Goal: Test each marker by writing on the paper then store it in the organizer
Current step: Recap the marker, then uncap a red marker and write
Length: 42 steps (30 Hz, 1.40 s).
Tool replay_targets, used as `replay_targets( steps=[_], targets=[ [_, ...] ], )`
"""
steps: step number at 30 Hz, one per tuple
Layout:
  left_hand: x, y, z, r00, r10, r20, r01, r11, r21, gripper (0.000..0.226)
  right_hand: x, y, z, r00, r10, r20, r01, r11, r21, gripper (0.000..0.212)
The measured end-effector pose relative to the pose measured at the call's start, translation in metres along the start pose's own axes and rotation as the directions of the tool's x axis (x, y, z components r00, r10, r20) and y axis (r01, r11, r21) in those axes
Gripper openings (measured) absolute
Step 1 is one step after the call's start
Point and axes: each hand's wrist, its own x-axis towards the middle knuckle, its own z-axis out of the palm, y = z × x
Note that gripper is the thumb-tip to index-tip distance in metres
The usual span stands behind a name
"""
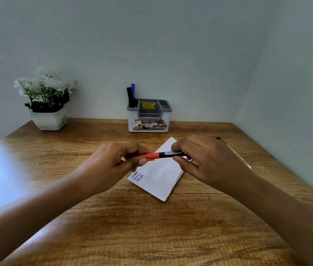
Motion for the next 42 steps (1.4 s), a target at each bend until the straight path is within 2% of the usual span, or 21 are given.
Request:
replay_targets(
  steps=[4, 8, 12, 15, 19, 23, 25, 26, 28, 29, 34, 35, 38, 42],
  targets=[
    [-0.001, 0.003, -0.003, 0.999, 0.005, -0.038, -0.005, 1.000, -0.014, 0.012, 0.001, -0.013, 0.006, 0.999, 0.038, 0.000, -0.038, 0.999, -0.006, 0.032],
    [-0.001, 0.003, -0.007, 0.998, 0.055, -0.040, -0.055, 0.998, 0.006, 0.009, 0.002, -0.010, 0.004, 0.999, 0.049, 0.022, -0.051, 0.996, 0.077, 0.031],
    [0.000, 0.002, -0.010, 0.997, 0.073, -0.022, -0.072, 0.997, 0.010, 0.016, 0.002, -0.009, 0.005, 0.999, 0.034, 0.036, -0.038, 0.992, 0.118, 0.030],
    [-0.001, -0.002, -0.011, 0.988, 0.145, -0.049, -0.143, 0.988, 0.052, 0.024, 0.003, -0.007, 0.005, 0.998, 0.057, 0.041, -0.064, 0.981, 0.183, 0.030],
    [-0.002, -0.004, -0.014, 0.947, 0.313, -0.071, -0.300, 0.941, 0.158, 0.032, 0.004, -0.006, 0.006, 0.994, 0.099, 0.052, -0.110, 0.952, 0.287, 0.028],
    [-0.005, -0.004, -0.015, 0.934, 0.349, -0.071, -0.332, 0.925, 0.182, 0.029, 0.005, -0.007, 0.006, 0.984, 0.147, 0.100, -0.174, 0.911, 0.374, 0.024],
    [-0.004, 0.002, -0.015, 0.975, 0.211, -0.072, -0.203, 0.973, 0.108, 0.019, 0.006, -0.006, 0.005, 0.985, 0.139, 0.107, -0.168, 0.920, 0.354, 0.025],
    [-0.003, 0.004, -0.014, 0.996, 0.081, -0.044, -0.082, 0.996, -0.022, 0.017, 0.006, -0.005, 0.004, 0.987, 0.126, 0.105, -0.153, 0.932, 0.328, 0.026],
    [0.000, 0.007, -0.014, 0.985, -0.130, 0.109, 0.160, 0.925, -0.345, 0.022, 0.006, -0.004, 0.002, 0.991, 0.089, 0.095, -0.113, 0.955, 0.274, 0.030],
    [0.002, 0.007, -0.015, 0.970, -0.173, 0.172, 0.231, 0.877, -0.421, 0.024, 0.006, -0.004, 0.001, 0.993, 0.069, 0.093, -0.091, 0.963, 0.255, 0.031],
    [0.003, 0.007, -0.024, 0.889, -0.208, 0.408, 0.417, 0.739, -0.530, 0.015, 0.007, -0.004, -0.003, 0.996, -0.062, 0.057, 0.054, 0.990, 0.129, 0.028],
    [0.003, 0.006, -0.027, 0.865, -0.190, 0.464, 0.445, 0.717, -0.537, 0.019, 0.007, -0.004, -0.004, 0.995, -0.087, 0.044, 0.081, 0.990, 0.112, 0.028],
    [0.004, 0.001, -0.032, 0.814, -0.159, 0.558, 0.506, 0.666, -0.548, 0.051, 0.008, -0.002, -0.006, 0.991, -0.129, 0.025, 0.126, 0.987, 0.103, 0.027],
    [0.005, -0.002, -0.033, 0.786, -0.157, 0.598, 0.551, 0.616, -0.563, 0.062, 0.009, -0.003, -0.004, 0.989, -0.147, 0.027, 0.145, 0.986, 0.083, 0.027]
  ],
)
